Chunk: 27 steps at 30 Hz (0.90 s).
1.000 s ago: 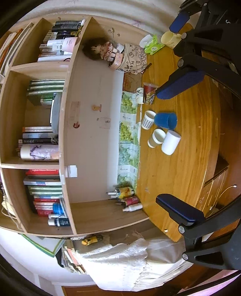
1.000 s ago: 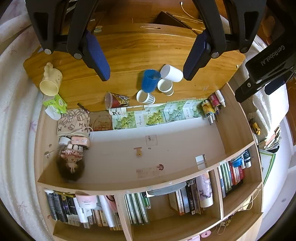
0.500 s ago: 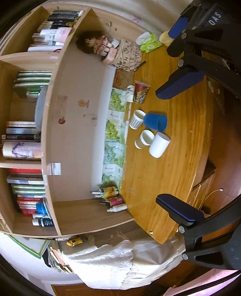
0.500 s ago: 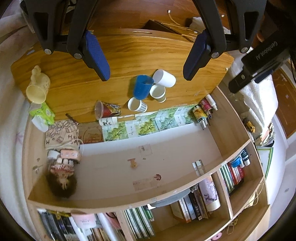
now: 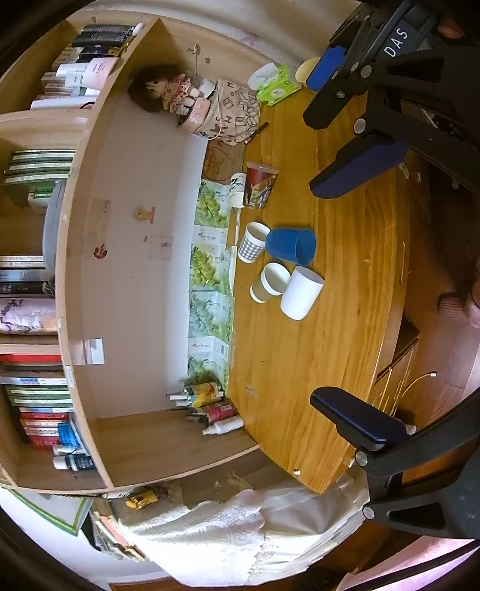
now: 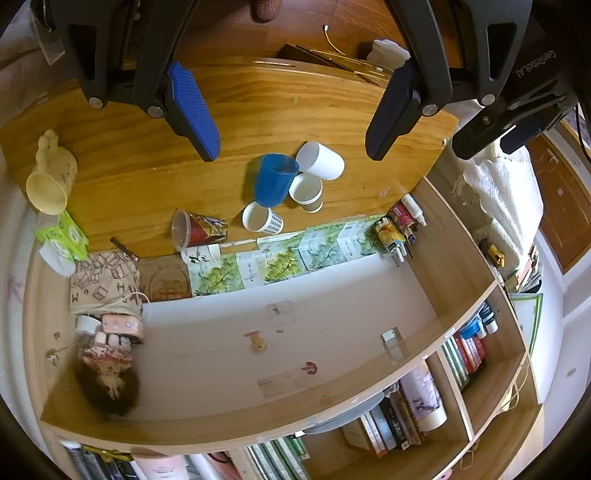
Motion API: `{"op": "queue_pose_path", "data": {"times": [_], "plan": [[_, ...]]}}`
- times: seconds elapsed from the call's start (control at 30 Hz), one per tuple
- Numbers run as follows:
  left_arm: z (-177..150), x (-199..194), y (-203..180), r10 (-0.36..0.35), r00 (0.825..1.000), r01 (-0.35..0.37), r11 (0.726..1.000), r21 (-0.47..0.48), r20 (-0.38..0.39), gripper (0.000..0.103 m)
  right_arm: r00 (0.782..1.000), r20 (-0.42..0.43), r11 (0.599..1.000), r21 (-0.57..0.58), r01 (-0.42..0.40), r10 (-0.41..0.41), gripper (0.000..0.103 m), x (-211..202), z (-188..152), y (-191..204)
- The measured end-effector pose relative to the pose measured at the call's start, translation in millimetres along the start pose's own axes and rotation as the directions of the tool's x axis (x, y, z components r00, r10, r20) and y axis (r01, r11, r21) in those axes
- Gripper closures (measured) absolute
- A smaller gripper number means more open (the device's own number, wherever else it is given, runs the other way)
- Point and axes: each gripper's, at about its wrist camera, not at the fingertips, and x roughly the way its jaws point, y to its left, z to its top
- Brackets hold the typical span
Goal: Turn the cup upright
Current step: 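Lower the left tool toward the olive-brown paper cup lying on its side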
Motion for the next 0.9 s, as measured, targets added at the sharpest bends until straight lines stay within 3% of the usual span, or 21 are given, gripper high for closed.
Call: {"op": "queue_pose_path", "data": {"times": [0.2,0.37,0.73,0.9], "plan": [[10.5,28.2,17.9,-0.079,0.994,0.077,0.997,-0.03,-0.074,0.001,0.999,-0.002,0.997,-0.06,-0.037,0.037,0.021,13.4,4.3,8.2],[24.4,55.4,28.9,-0.084,0.992,0.083,0.996,-0.019,-0.093,0.001,0.999,-0.008,0.99,-0.133,-0.046,0.045,0.021,26.7,9.7,17.7],[74.1,129.7,39.9,-0.108,0.983,0.126,0.985,0.118,-0.149,0.001,0.998,0.031,0.984,-0.17,-0.05,0.056,0.021,82.6,41.0,17.9],[94.9,168.1,43.8,-0.135,0.969,0.179,0.961,0.212,-0.205,0.001,0.998,0.053,0.971,-0.235,-0.032,0.045,0.021,112.3,52.4,22.2]]}}
